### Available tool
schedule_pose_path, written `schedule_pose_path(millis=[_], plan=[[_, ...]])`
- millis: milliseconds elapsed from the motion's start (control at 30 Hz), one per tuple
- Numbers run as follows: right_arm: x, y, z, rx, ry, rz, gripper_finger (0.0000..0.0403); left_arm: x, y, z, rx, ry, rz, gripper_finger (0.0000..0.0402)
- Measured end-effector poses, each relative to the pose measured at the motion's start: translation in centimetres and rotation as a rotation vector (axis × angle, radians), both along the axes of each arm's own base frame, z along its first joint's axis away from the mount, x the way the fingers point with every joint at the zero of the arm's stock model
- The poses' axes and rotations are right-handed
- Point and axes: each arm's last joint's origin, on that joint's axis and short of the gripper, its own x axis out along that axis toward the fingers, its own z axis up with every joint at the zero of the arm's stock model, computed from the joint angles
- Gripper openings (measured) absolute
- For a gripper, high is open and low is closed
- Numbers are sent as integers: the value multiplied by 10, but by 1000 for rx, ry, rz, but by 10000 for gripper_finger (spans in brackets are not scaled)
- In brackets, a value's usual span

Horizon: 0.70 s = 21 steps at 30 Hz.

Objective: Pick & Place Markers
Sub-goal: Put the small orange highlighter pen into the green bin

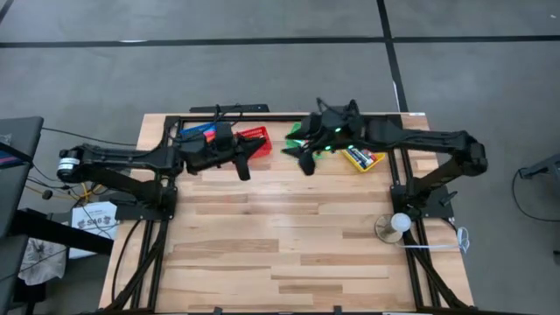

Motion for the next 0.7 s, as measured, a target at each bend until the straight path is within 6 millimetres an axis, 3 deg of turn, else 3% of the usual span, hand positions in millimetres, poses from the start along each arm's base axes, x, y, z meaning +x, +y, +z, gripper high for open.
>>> schedule_pose_path(millis=[100,267,500,700], plan=[[17,5,-15,13,16,27,218,1,-2,-1,14,11,-57,4],[28,8,-37,26,114,41,218,1,-9,-8,22,83,-187,4],[26,4,-37,10,133,35,218,-18,-16,-37,-34,444,-232,5],[16,0,-28,-18,135,31,218,-53,-23,-44,-216,649,-338,17]])
